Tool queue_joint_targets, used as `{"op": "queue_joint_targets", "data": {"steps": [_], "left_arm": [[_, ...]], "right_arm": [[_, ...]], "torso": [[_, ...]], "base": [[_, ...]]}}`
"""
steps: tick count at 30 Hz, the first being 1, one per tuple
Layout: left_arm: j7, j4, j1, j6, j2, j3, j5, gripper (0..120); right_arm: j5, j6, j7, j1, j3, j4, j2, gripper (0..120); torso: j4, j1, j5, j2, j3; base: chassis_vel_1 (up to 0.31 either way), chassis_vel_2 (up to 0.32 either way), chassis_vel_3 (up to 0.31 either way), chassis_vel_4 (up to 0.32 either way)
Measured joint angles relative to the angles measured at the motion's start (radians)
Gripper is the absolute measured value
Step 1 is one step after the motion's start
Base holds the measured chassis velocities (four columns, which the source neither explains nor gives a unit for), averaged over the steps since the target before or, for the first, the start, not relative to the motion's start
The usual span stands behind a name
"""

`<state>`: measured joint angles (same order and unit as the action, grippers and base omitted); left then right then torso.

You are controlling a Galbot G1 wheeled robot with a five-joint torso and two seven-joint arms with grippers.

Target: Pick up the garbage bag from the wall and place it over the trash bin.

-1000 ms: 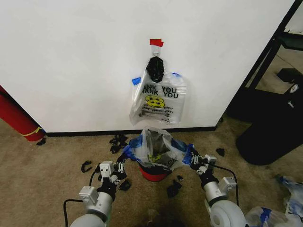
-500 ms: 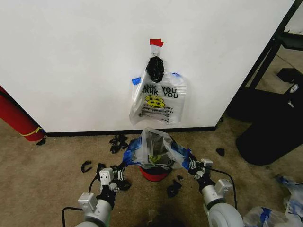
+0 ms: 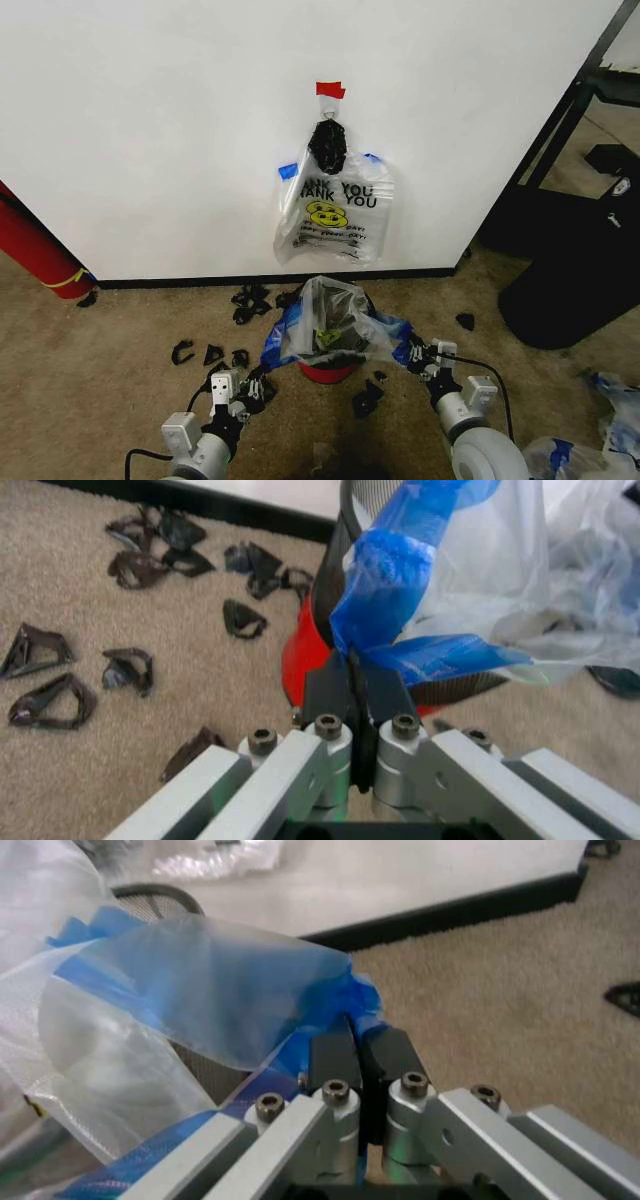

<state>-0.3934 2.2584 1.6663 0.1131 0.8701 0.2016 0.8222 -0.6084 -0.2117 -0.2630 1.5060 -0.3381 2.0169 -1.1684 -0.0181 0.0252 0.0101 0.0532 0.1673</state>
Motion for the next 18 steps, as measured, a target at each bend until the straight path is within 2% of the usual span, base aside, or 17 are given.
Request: {"op": "queue_joint_targets", "data": {"steps": [4, 18], "left_arm": [[0.001, -0.015, -0.018, 0.014, -0.034, -0.001, 0.003, 0], [-0.028, -0.106, -0.123, 0.067, -0.041, -0.079, -0.005, 0]], "right_arm": [[-0.015, -0.024, -0.016, -0.022, 0.002, -0.009, 0.013, 0], [-0.023, -0.082, -0.075, -0.143, 0.062, -0.128, -0.016, 0]], "torso": [[0.0001, 0.0, 0.0, 0.0, 0.0], [0.0001, 0.0, -0.0001, 0.0, 0.0]], "base": [[0.0, 0.0, 0.0, 0.0], [0.0, 0.0, 0.0, 0.0]]}}
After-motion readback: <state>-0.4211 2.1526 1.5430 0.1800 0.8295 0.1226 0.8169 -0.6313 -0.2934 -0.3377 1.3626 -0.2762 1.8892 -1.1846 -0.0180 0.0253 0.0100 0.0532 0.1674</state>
